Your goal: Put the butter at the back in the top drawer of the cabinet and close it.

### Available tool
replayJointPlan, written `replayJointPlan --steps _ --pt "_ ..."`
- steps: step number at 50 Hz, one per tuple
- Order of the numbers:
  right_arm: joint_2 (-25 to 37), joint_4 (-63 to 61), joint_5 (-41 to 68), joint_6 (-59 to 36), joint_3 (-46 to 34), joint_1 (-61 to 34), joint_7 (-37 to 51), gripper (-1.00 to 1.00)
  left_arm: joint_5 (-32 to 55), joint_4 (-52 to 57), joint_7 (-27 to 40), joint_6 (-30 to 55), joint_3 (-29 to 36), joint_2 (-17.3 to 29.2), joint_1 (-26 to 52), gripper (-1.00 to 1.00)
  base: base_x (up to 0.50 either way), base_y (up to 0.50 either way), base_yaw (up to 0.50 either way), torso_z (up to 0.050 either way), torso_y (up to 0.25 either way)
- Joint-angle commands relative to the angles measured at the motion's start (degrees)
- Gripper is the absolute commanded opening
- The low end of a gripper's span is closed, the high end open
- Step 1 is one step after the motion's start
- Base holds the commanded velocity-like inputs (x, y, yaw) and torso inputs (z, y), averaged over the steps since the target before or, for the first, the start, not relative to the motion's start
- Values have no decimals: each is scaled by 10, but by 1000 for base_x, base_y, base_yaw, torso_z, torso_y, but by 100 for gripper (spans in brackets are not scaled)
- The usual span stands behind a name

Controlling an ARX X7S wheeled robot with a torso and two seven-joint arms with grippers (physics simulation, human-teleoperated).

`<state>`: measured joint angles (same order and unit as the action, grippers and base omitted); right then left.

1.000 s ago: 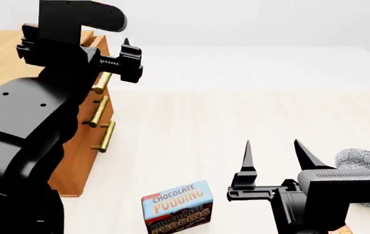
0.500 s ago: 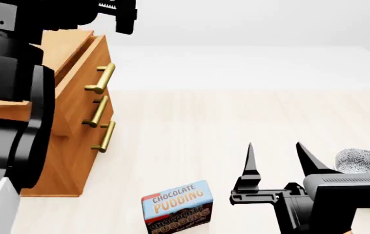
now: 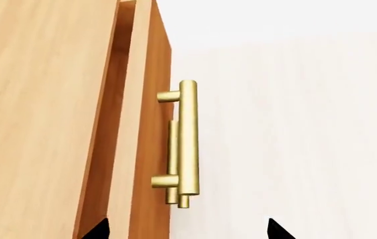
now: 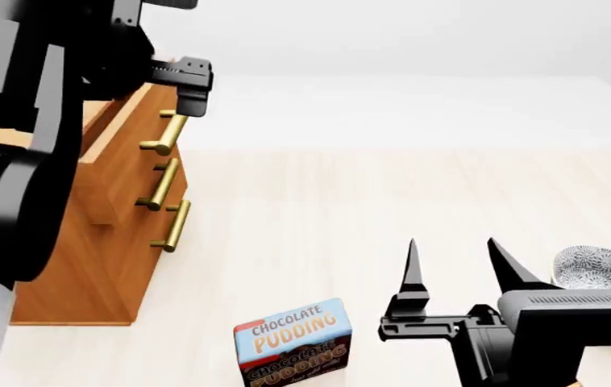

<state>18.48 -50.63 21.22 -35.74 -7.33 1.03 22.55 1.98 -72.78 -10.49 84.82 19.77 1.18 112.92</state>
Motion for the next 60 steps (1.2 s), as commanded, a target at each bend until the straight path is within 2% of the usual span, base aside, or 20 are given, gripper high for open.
replayJointPlan --steps 1,30,39,60 --pt "3 -4 2 -2 -3 0 5 100 -17 -22 7 29 -34 1 13 100 0 0 0 0 0" --pt "13 -8 19 5 4 3 13 100 -20 -22 60 25 -54 9 -5 100 0 0 0 0 0" --pt "15 -4 20 9 3 5 14 100 -19 -22 101 16 -80 19 -9 100 0 0 0 0 0" --pt "22 -3 24 15 -2 8 20 100 -18 -22 110 4 -96 20 -28 100 0 0 0 0 0"
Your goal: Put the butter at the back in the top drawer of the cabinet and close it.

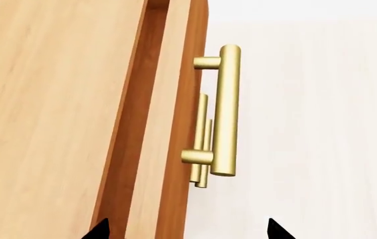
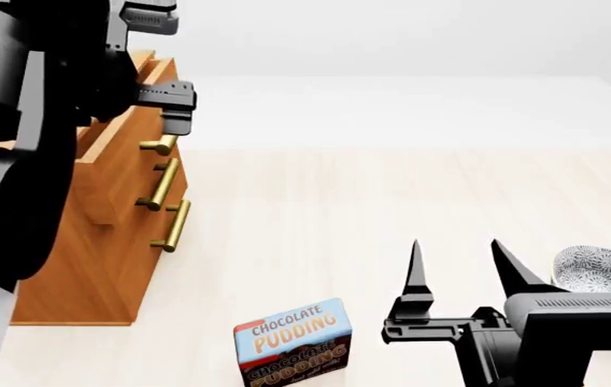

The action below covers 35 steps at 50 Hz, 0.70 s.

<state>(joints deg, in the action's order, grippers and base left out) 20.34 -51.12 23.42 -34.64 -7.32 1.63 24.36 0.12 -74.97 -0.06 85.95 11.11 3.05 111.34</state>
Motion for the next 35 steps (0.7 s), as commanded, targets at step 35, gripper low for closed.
replayJointPlan --steps 35 --pt "13 14 8 22 -5 6 6 100 1 0 18 -24 -35 0 -51 100 0 0 0 0 0"
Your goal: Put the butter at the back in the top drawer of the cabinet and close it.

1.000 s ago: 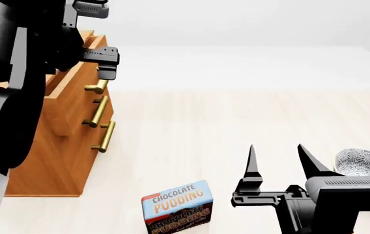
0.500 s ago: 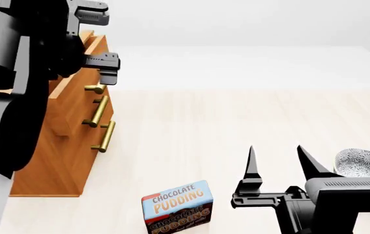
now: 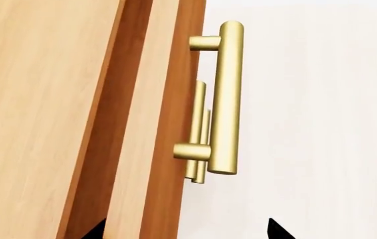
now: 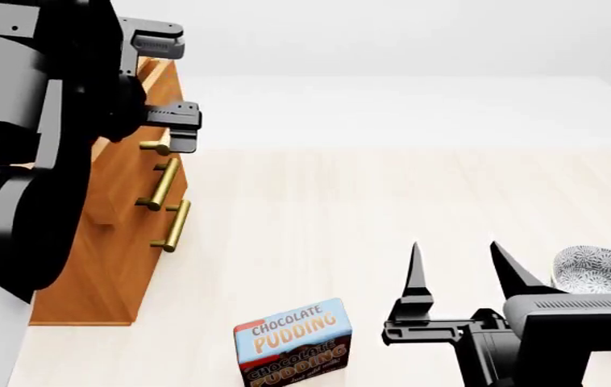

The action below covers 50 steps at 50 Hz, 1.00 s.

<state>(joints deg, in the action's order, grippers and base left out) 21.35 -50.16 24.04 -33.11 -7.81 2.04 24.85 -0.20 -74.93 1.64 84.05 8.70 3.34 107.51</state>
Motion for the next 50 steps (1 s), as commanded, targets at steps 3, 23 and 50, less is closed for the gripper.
replayJointPlan --steps 3,23,50 --pt "3 4 3 8 0 2 1 100 3 0 2 -5 -13 -3 -14 100 0 0 0 0 0" --pt "9 1 9 13 0 5 6 100 5 0 -20 -6 -5 -23 -30 100 0 0 0 0 0" --pt "21 -13 18 10 -1 11 16 100 331 0 70 -13 188 -33 -24 100 0 0 0 0 0"
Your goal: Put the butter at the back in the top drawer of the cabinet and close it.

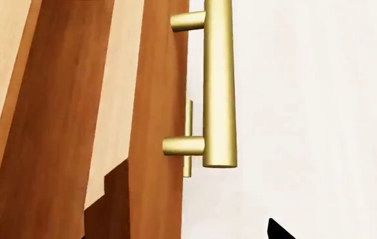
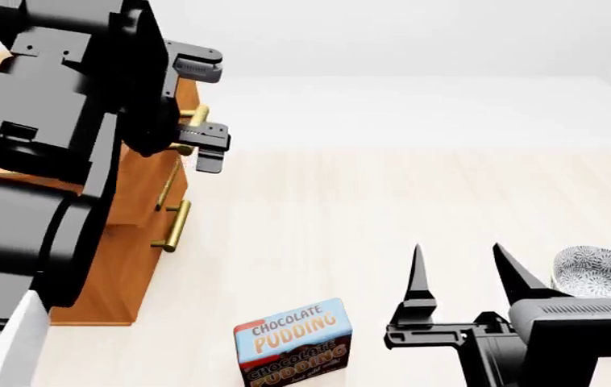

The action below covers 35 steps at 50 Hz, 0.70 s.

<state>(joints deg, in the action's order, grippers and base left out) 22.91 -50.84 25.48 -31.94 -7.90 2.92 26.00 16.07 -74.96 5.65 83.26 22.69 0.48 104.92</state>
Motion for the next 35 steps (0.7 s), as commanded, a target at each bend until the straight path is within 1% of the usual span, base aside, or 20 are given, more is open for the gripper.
replayJointPlan --steps 1,7,11,17,23,27,31,35 --pt "6 -7 4 -2 0 2 5 100 180 0 33 -6 54 -5 2 100 0 0 0 0 0" --pt "11 -15 9 -5 5 6 9 100 249 0 61 -10 84 -5 1 100 0 0 0 0 0" --pt "12 -15 10 -2 4 7 9 100 330 0 88 -17 138 -5 2 100 0 0 0 0 0" --pt "16 -17 14 4 8 13 8 100 535 6 141 -43 294 -5 8 100 0 0 0 0 0" --pt "19 -12 16 18 12 23 4 100 755 41 181 -83 473 -5 15 100 0 0 0 0 0" --pt "20 -6 16 28 14 29 1 100 883 66 198 -115 586 -5 25 100 0 0 0 0 0" --pt "22 -6 18 35 18 35 -1 100 973 84 208 -143 659 -5 33 100 0 0 0 0 0" --pt "24 -4 20 41 21 39 -2 100 1032 96 219 -163 697 -5 36 100 0 0 0 0 0"
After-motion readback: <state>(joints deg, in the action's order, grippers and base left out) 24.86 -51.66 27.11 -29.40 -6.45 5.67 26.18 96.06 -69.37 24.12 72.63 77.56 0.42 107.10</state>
